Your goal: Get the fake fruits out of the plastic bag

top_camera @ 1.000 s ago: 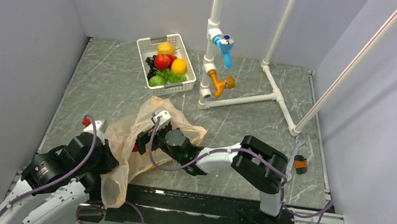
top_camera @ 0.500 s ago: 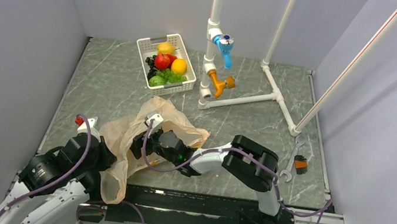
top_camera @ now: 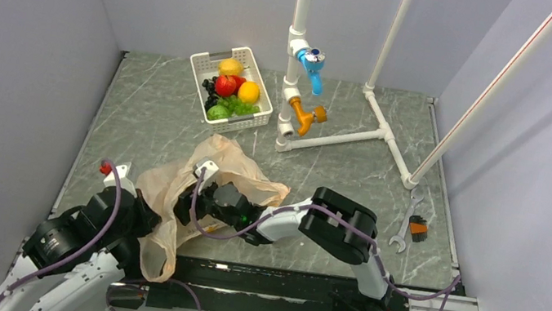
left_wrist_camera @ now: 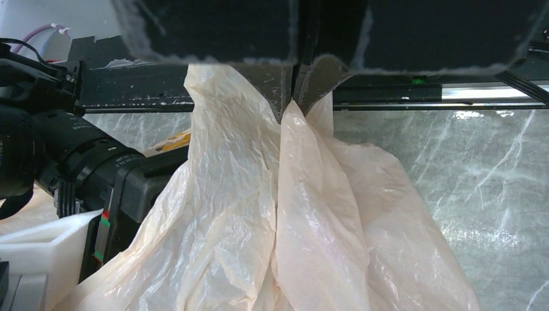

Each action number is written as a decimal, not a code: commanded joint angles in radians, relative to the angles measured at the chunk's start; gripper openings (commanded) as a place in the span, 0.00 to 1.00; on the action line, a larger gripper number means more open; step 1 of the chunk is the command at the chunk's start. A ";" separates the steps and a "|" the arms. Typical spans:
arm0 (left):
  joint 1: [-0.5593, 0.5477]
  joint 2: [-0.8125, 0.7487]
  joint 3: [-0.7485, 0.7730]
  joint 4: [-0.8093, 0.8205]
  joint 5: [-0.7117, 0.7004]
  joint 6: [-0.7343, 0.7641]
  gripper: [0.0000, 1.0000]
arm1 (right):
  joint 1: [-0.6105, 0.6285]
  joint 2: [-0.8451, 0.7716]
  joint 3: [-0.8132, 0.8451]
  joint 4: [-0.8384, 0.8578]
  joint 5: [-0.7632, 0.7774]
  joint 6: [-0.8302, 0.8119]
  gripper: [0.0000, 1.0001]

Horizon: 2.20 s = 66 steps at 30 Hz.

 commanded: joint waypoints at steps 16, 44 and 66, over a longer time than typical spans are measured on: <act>0.001 0.019 0.017 0.021 0.005 0.005 0.00 | 0.026 0.095 0.095 -0.082 -0.028 0.002 0.81; 0.002 0.017 0.015 0.029 0.015 0.015 0.00 | 0.024 -0.001 0.066 -0.062 0.040 -0.054 0.27; 0.001 0.036 0.017 0.020 0.003 -0.001 0.00 | 0.024 -0.235 -0.167 0.108 0.150 -0.060 0.00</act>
